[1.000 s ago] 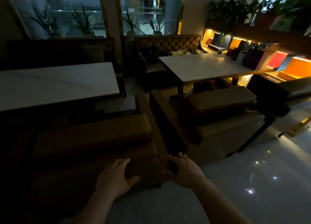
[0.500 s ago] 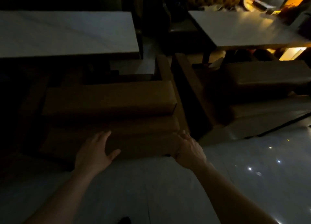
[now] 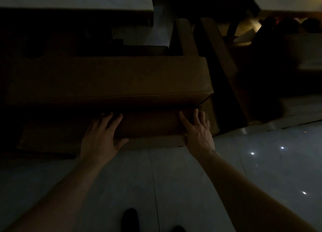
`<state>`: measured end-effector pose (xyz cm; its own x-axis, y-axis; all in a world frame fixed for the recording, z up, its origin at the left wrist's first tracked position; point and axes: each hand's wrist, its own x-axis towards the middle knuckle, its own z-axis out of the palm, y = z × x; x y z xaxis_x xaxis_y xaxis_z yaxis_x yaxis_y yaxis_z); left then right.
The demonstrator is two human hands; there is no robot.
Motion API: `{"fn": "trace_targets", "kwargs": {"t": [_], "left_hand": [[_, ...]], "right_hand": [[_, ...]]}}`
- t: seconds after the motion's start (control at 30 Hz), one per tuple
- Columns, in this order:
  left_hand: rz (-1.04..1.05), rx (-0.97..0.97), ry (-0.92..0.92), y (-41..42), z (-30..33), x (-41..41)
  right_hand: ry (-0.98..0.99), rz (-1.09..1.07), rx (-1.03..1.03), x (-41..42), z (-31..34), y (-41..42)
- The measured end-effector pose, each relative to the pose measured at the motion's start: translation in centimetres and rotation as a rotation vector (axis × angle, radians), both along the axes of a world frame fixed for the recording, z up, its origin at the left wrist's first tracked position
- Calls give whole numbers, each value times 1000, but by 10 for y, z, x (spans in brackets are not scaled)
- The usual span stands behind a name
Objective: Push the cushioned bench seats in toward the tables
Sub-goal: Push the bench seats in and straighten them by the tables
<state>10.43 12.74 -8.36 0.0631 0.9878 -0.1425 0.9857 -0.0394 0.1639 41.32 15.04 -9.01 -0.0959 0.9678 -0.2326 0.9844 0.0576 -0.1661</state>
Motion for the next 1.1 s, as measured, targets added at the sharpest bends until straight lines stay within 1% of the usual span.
{"fn": "trace_targets", "kwargs": {"t": [0.1, 0.3, 0.53, 0.8, 0.93, 1.1], "left_hand": [[47, 5, 16, 6, -1, 5], [61, -20, 62, 13, -1, 7], [79, 20, 40, 21, -6, 25], [88, 35, 24, 23, -8, 27], [78, 10, 22, 23, -5, 28], [102, -132, 73, 30, 27, 46]], "right_hand": [[34, 0, 18, 0, -6, 2], [22, 36, 6, 4, -5, 9], [15, 36, 23, 20, -3, 27], [44, 14, 46, 21, -10, 24], [9, 28, 13, 22, -4, 24], [-31, 26, -93, 22, 32, 24]]}}
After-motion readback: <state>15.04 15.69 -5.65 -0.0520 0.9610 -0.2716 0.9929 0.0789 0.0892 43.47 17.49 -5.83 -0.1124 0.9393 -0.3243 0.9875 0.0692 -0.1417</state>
